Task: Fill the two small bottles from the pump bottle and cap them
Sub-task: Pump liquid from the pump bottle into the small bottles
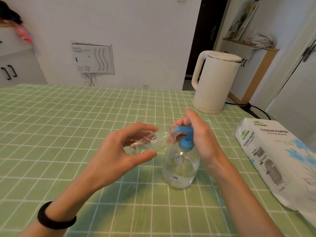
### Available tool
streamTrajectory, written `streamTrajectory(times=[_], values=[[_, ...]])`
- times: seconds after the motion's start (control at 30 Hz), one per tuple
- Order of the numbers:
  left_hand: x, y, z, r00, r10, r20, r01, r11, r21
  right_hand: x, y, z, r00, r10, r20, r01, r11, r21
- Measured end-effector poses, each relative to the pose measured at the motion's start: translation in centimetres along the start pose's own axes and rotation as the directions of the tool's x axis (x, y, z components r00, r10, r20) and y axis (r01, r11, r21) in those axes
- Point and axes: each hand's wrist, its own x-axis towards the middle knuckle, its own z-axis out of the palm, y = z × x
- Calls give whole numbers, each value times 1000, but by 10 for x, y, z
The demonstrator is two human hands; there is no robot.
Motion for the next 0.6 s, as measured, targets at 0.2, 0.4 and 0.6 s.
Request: streamTrajectory(times=[0.2,0.4,0.6], values=[[0,2,-2,1000,14,6,-14,999,32,1,-19,1,982,119,-145,-139,980,-139],[1,3,-3,1000,7,16,-8,999,47,8,-34,3,959,64,-276,-68,998,-5],[1,6,-5,1000,9,12,-10,998,69,13,-24,13,975,81,-206,-126,968,-218]])
